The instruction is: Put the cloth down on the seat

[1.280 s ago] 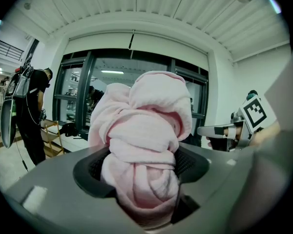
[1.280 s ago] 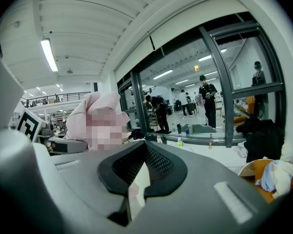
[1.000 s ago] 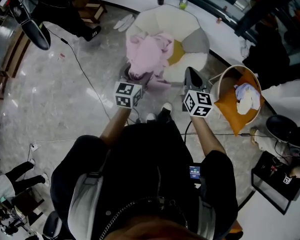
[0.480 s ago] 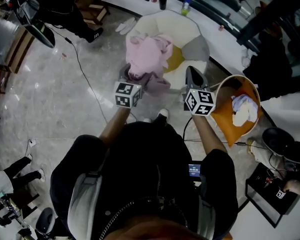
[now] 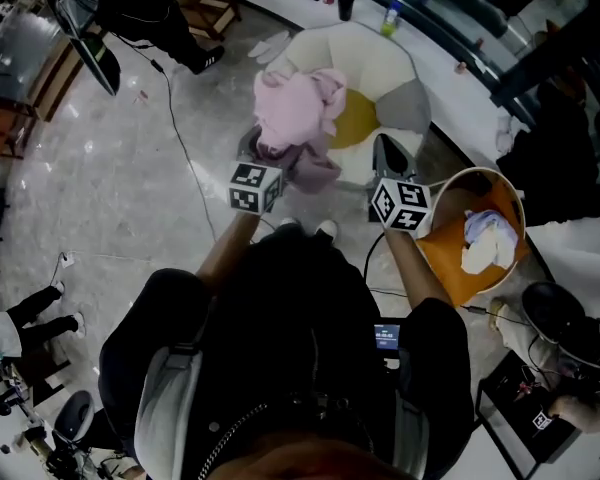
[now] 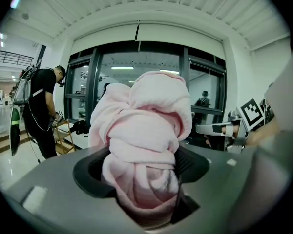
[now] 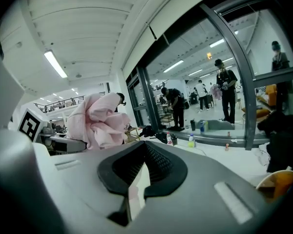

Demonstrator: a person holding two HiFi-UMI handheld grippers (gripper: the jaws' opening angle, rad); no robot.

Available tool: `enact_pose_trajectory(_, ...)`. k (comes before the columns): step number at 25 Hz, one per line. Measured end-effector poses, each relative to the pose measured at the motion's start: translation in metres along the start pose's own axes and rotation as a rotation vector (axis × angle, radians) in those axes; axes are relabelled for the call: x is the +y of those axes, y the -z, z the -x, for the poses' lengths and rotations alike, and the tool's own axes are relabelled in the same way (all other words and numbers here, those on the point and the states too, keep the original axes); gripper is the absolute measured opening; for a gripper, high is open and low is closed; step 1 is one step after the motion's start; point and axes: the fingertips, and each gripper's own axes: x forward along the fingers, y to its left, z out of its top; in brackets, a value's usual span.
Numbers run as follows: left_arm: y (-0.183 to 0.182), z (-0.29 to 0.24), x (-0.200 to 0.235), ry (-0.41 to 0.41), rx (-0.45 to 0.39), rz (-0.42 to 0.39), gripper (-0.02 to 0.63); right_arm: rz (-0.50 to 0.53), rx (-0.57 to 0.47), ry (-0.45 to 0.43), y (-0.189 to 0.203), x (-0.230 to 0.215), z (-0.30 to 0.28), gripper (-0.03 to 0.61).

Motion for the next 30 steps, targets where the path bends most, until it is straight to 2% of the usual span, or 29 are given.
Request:
enact_pose_trajectory(5, 0.000, 0.000, 0.010, -0.035, 0.005, 0.003, 0.335, -0.005, 0.007, -0.030, -0.004, -0.002, -0.005, 0.003)
enact_pose_trajectory(12, 0.002, -0.003, 0.022, -0.056, 0.022, 0.013, 0.335, -0.025, 0.006, -0.023, -0.002, -0.011, -0.013, 0.003)
enact_pose_trajectory(21, -0.005, -0.024, 0.021, -0.023, 0.026, 0.015, 0.335, -0.044, 0.019, -0.004, 0.000, -0.022, -0.028, 0.003)
enact_pose_trajectory(30, -0.012, -0.069, 0.050, 0.004, 0.028, 0.033, 0.334, -0.028, 0.044, 0.004, -0.014, -0.030, -0.072, 0.003)
